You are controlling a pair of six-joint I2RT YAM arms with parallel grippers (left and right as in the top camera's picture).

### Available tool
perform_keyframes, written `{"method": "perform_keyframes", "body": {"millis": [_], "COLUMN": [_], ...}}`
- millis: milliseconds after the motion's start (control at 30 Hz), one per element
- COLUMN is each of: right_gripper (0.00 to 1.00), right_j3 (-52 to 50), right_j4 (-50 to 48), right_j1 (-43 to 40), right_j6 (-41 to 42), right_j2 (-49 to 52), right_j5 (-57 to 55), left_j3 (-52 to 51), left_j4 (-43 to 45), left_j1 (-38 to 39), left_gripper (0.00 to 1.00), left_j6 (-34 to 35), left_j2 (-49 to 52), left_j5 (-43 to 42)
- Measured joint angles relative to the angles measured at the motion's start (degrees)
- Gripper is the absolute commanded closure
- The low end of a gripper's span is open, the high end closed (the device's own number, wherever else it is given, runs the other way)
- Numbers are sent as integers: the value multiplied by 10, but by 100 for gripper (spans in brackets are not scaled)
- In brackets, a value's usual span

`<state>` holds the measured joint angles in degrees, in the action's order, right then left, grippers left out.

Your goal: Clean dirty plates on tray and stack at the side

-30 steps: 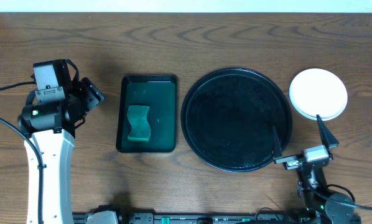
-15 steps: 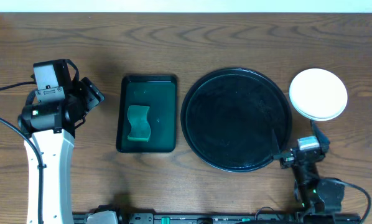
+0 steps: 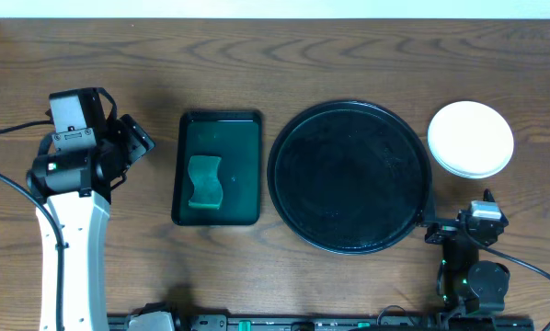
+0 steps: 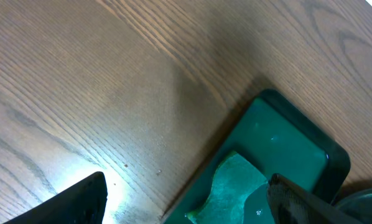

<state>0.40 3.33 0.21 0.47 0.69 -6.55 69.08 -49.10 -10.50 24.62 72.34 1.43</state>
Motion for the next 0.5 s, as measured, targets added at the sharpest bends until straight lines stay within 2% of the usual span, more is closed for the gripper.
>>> {"method": "perform_keyframes", "body": {"millis": [500], "right_gripper": [1], "right_j3": [0], "right_j4": [-2], "right_j1": [0], "right_j6": [17], "right_j2": [0], "right_j5": [-21], "left_j3": [0], "left_j4": [0], "left_j1": [0], "left_gripper": [18], "left_j6": [0], "left_j2": [0], "left_j5": [0]}}
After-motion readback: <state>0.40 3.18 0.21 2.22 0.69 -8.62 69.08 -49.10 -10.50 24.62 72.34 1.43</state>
